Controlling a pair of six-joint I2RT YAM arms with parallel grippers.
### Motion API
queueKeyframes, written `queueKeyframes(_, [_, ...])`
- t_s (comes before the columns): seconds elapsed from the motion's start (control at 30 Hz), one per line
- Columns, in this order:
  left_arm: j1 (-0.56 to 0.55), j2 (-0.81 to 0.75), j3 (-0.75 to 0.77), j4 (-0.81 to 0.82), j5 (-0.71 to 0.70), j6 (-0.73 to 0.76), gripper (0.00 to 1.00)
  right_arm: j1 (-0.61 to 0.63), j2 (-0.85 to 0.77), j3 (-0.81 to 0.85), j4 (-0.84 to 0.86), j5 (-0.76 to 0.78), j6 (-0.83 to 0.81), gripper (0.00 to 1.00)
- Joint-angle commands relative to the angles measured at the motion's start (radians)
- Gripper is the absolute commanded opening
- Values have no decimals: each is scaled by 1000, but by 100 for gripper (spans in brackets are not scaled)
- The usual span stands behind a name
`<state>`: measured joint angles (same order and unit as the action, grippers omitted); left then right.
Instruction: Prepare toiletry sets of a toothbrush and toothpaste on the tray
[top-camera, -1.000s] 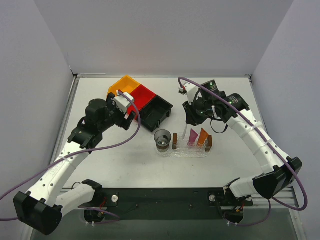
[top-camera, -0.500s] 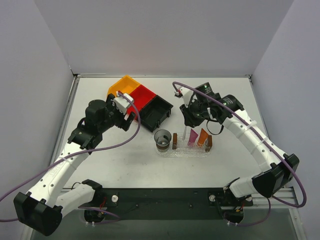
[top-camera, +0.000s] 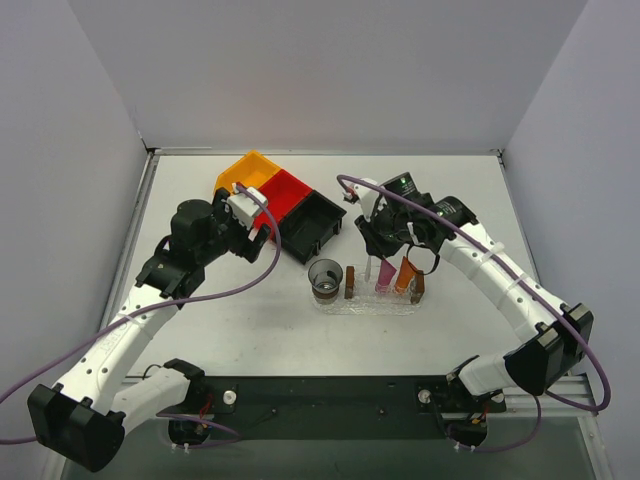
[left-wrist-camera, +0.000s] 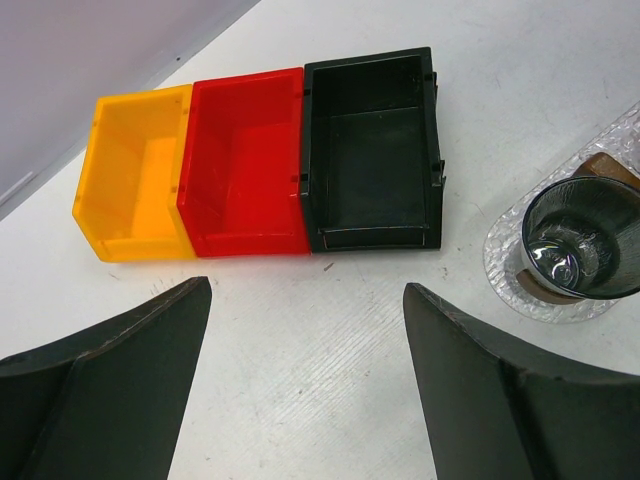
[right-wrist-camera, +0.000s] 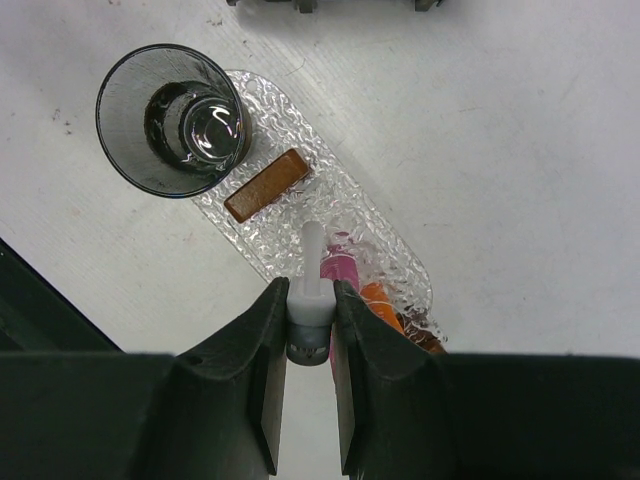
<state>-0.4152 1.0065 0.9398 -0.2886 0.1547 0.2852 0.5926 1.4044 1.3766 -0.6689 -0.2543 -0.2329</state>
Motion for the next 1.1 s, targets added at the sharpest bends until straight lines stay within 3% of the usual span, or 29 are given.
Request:
queueKeyframes(0.0, [9, 0, 16, 23, 16, 5, 88, 12, -8, -23, 34, 24, -16, 0])
queueKeyframes(1.07, [10, -5, 22, 16, 20, 5, 88, 26, -24, -116, 111, 33, -16, 0])
